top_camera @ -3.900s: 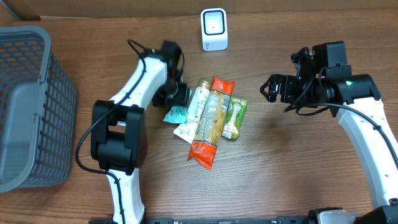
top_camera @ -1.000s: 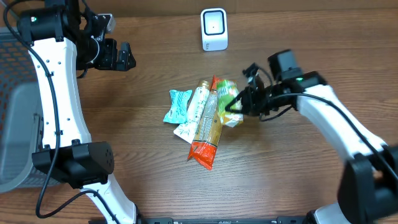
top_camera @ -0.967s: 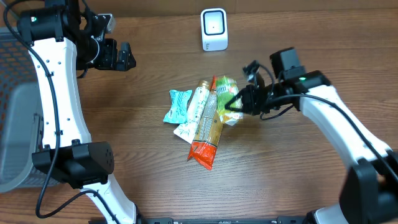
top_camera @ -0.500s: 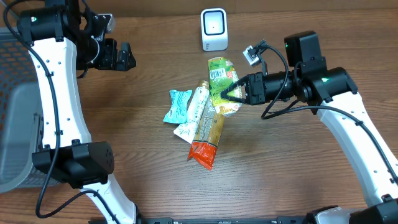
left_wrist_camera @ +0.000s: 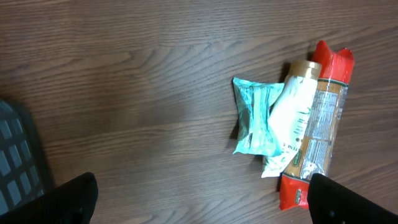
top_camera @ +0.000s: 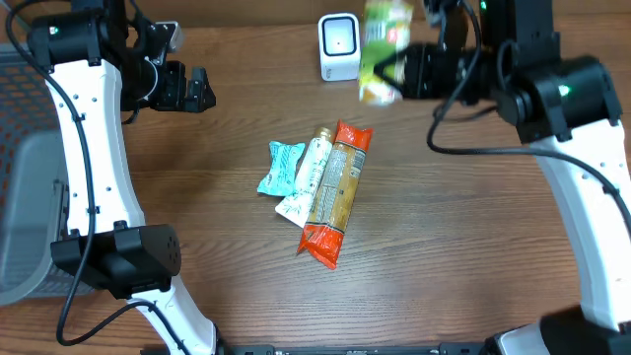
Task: Scan the item barcode
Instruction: 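Lift the green tea packet and hold it in front of the scanner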
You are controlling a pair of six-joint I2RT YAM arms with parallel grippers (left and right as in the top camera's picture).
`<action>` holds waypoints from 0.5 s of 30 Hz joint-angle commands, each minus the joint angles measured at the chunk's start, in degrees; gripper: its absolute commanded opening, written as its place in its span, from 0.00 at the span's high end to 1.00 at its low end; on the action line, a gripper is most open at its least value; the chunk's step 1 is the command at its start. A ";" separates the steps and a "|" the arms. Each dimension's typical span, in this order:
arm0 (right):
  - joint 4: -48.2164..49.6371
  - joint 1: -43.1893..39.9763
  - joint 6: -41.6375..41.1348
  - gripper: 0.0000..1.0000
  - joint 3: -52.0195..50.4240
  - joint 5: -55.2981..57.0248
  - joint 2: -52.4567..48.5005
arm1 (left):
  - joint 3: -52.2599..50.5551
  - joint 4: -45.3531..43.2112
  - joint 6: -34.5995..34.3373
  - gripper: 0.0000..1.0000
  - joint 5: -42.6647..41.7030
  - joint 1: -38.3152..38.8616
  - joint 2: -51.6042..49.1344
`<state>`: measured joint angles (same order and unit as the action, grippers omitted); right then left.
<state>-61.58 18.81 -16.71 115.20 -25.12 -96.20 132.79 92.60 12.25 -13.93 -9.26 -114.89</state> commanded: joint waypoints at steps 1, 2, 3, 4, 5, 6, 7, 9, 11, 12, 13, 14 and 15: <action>1.73 3.85 5.22 0.96 2.67 21.44 -6.34 | 0.35 -0.04 1.05 0.00 -0.70 -0.11 -0.57; 2.97 4.92 6.60 0.96 2.62 26.43 -8.02 | 0.35 -0.04 1.05 0.00 -0.70 -0.09 -0.57; 4.46 6.16 7.96 0.96 2.62 32.57 -10.05 | 0.35 -0.04 1.05 0.00 -0.70 -0.11 -0.57; 5.81 7.13 9.05 0.96 2.62 37.86 -11.78 | 0.37 -0.04 1.05 0.01 -0.70 -0.11 -0.57; 7.41 8.04 10.12 0.96 2.62 43.41 -13.70 | 0.35 -0.04 1.05 0.01 -0.70 -0.11 -0.57; 9.09 8.83 11.45 0.96 2.62 48.78 -15.39 | 0.35 -0.04 1.05 0.00 -0.70 -0.11 -0.57; 10.82 9.53 13.51 0.96 2.62 53.29 -17.31 | 0.35 -0.04 1.05 0.01 -0.70 -0.11 -0.57; 14.71 10.67 19.06 0.96 2.62 60.37 -20.90 | 0.35 -0.04 1.05 0.00 -0.70 -0.11 -0.57; 19.10 11.43 25.33 0.96 2.60 64.59 -24.24 | 0.35 -0.04 1.05 0.00 -0.70 -0.11 -0.57; 21.66 11.61 29.11 0.96 2.60 65.46 -26.14 | 0.35 -0.04 1.05 0.01 -0.70 -0.11 -0.57; 23.93 11.63 32.28 0.96 2.60 65.57 -27.52 | 0.35 -0.04 1.05 0.01 -0.70 -0.09 -0.57; 26.12 11.63 35.17 0.96 2.56 65.57 -28.92 | 0.35 -0.04 1.05 0.00 -0.68 -0.09 -0.57; 28.26 11.61 37.68 0.96 2.56 65.61 -30.23 | 0.35 -0.04 1.05 0.00 -0.70 -0.09 -0.57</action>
<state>-37.32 30.50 8.84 116.53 31.51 -126.10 132.79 92.60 12.25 -13.96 -9.26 -114.89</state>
